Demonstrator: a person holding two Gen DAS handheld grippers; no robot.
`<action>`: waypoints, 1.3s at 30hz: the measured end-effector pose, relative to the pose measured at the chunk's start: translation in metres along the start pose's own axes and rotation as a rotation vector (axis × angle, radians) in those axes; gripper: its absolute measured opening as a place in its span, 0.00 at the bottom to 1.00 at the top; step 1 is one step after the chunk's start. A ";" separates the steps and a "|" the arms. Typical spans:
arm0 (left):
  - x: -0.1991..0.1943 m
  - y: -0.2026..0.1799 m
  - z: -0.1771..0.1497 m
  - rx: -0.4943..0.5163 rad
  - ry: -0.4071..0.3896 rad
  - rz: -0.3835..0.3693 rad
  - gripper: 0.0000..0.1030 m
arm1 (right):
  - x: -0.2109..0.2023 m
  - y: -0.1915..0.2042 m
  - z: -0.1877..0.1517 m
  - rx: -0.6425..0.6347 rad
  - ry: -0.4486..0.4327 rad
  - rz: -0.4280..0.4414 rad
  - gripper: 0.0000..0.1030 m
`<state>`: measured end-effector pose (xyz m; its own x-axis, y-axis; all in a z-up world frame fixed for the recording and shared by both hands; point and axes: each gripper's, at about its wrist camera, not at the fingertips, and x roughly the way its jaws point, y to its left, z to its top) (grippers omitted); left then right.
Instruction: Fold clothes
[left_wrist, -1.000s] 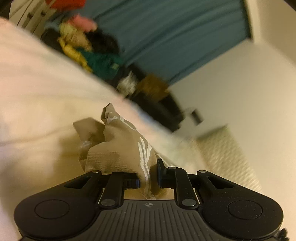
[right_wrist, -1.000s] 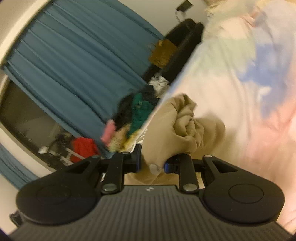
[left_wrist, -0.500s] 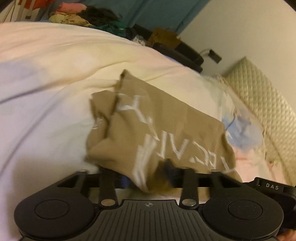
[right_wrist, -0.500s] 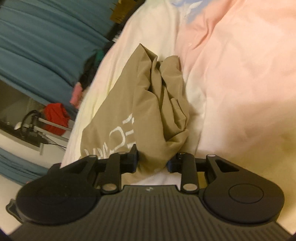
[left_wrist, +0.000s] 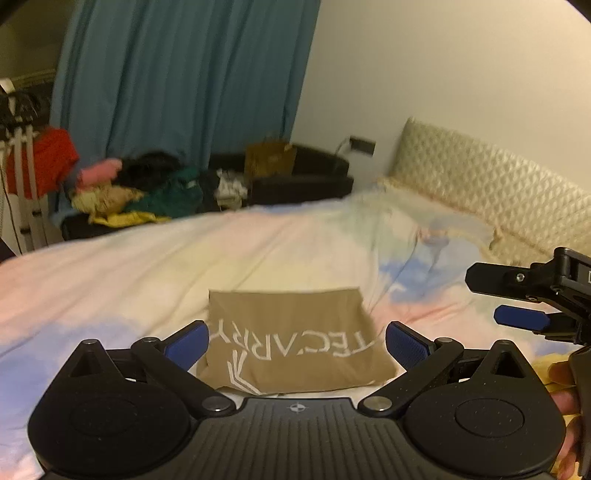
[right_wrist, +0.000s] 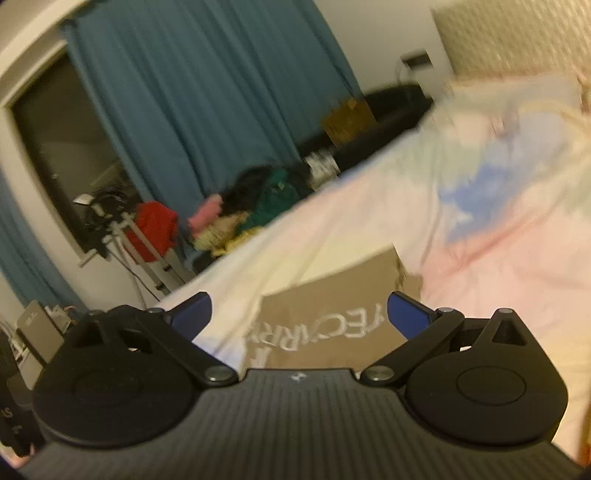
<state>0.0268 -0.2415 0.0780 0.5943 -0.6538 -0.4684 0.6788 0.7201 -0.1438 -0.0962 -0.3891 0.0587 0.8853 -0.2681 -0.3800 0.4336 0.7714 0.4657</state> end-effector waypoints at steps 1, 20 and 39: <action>-0.016 -0.001 0.002 0.001 -0.015 -0.001 1.00 | -0.010 0.006 0.002 -0.014 -0.013 0.006 1.00; -0.187 -0.014 -0.046 0.023 -0.215 0.057 1.00 | -0.111 0.047 -0.067 -0.295 -0.202 -0.003 1.00; -0.173 -0.003 -0.110 0.009 -0.192 0.099 1.00 | -0.078 0.051 -0.130 -0.383 -0.189 -0.120 1.00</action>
<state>-0.1254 -0.1045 0.0633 0.7291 -0.6125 -0.3054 0.6160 0.7817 -0.0972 -0.1646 -0.2541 0.0081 0.8633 -0.4420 -0.2439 0.4729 0.8771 0.0845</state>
